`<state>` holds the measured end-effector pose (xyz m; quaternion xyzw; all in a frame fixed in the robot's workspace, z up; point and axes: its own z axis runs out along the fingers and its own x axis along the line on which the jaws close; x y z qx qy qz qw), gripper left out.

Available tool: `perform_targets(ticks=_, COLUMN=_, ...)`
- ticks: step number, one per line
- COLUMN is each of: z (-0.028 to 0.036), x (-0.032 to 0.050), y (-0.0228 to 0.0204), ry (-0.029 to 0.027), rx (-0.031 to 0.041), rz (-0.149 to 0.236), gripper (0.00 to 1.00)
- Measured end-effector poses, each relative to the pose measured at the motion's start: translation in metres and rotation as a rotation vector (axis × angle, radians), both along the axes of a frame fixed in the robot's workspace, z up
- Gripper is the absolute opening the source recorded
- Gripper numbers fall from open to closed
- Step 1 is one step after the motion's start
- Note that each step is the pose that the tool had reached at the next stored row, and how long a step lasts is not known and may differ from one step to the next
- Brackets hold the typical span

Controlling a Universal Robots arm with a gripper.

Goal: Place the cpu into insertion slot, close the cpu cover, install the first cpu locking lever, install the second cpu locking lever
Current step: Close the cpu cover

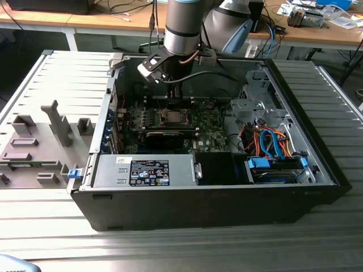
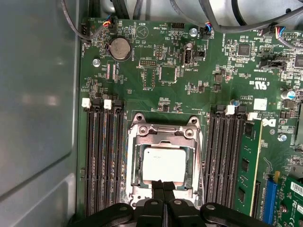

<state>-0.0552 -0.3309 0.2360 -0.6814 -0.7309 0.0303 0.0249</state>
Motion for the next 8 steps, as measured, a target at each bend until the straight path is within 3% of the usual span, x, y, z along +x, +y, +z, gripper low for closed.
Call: perform_targets(ticks=8, z=-0.0009, x=-0.0026, y=0.0000, ry=0.0000, rx=0.0000, rz=0.000, gripper=0.11)
